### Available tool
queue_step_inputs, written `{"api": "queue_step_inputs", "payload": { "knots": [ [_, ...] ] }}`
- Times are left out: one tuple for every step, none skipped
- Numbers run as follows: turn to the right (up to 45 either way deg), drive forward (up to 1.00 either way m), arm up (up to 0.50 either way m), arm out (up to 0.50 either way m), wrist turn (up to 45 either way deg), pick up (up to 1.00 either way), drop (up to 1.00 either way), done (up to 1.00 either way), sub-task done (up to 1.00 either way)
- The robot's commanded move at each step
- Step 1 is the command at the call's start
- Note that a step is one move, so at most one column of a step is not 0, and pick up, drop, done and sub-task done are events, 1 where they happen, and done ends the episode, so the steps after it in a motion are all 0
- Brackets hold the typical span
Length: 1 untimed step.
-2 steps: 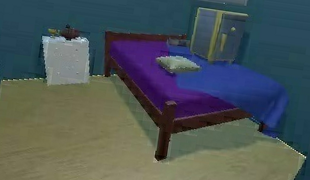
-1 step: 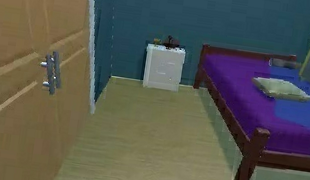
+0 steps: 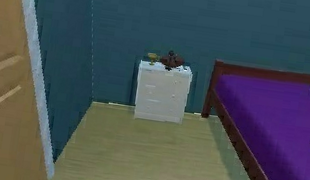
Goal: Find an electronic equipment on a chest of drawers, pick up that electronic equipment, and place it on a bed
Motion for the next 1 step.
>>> {"api": "queue_step_inputs", "payload": {
  "knots": [
    [-3.0,0.00,0.00,0.00,0.0,0.00,0.00,0.00,0.00]
  ]
}}
